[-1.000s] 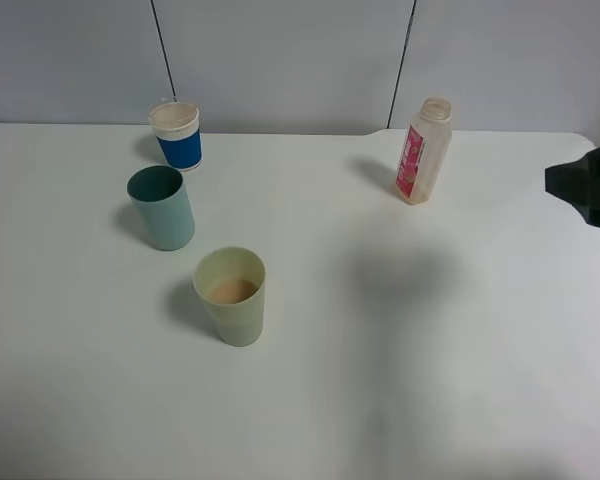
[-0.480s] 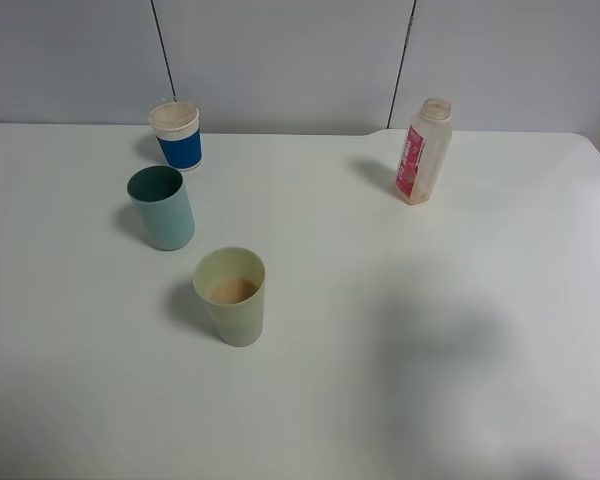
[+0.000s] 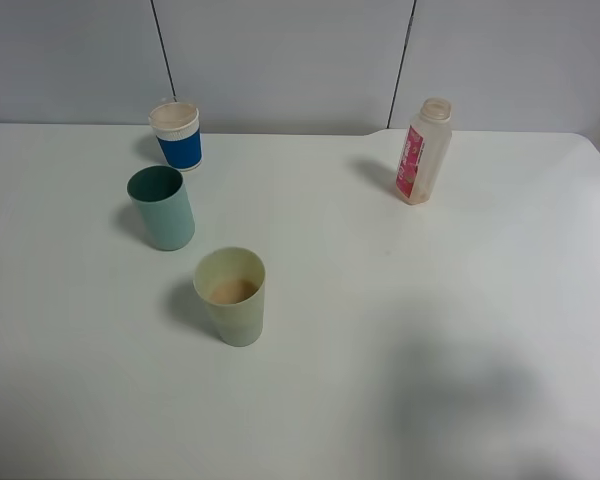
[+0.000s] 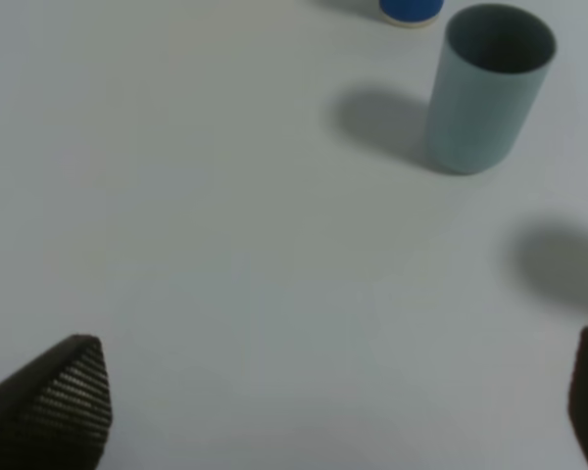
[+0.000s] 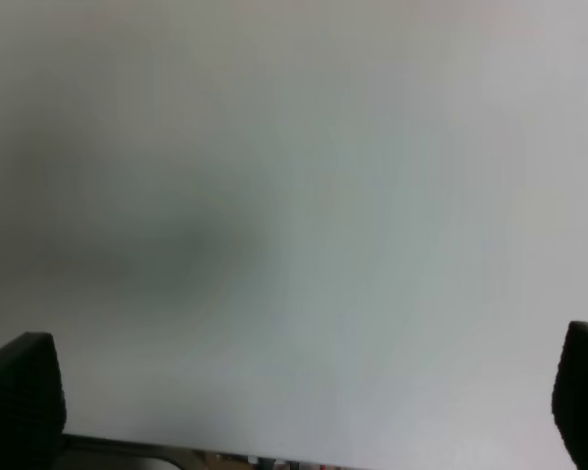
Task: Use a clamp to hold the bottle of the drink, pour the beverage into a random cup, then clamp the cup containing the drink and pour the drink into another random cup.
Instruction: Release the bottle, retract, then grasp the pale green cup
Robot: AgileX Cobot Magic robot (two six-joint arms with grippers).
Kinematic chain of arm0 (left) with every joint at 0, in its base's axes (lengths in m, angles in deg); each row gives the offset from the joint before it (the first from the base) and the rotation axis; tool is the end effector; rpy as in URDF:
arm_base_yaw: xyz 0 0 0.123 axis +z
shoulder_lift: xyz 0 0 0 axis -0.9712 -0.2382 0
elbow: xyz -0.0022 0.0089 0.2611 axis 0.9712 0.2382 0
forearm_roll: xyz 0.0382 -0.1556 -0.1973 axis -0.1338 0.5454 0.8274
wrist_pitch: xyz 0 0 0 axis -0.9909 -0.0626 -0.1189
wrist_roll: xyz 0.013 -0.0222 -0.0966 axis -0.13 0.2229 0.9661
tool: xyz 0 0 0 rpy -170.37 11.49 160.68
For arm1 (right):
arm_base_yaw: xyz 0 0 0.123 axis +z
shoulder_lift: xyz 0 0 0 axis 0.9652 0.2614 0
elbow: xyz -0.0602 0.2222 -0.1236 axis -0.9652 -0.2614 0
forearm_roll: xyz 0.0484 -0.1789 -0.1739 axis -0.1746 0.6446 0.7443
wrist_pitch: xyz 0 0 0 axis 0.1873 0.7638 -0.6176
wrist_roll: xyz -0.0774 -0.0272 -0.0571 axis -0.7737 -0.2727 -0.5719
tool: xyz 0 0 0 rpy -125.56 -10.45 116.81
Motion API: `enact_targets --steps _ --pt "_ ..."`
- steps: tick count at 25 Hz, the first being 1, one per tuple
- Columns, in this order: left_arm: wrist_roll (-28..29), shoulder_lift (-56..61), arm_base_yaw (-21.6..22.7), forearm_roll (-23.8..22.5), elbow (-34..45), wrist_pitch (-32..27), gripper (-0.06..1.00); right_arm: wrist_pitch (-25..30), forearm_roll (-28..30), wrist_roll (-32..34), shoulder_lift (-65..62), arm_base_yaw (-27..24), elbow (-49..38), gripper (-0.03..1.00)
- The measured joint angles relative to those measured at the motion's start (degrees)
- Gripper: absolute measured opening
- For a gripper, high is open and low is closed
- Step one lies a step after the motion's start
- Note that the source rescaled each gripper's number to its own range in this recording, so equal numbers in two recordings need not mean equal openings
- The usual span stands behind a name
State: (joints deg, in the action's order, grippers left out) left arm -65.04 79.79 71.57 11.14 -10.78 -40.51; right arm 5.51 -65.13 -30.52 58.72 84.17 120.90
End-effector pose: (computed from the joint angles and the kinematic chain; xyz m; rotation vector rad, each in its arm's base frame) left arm 0.0270 -0.0005 0.2786 0.0483 2.0242 -0.0491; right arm 0.0740 0.0080 0.2579 -0.2543 2.4924 -0.0059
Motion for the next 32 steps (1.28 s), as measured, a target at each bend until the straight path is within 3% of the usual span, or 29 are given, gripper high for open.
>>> enact_targets --steps 4,20,32 --pt "0.0 0.0 0.0 0.0 0.0 0.0 0.95 0.5 0.2 1.0 -3.1 0.0 0.0 1.0" --pt "0.0 0.0 0.0 0.0 0.0 0.0 0.95 -6.0 1.7 5.9 -18.7 0.0 -2.0 1.0" --pt "0.0 0.0 0.0 0.0 0.0 0.1 0.95 -6.3 2.0 6.6 -22.1 0.0 -2.3 0.99"
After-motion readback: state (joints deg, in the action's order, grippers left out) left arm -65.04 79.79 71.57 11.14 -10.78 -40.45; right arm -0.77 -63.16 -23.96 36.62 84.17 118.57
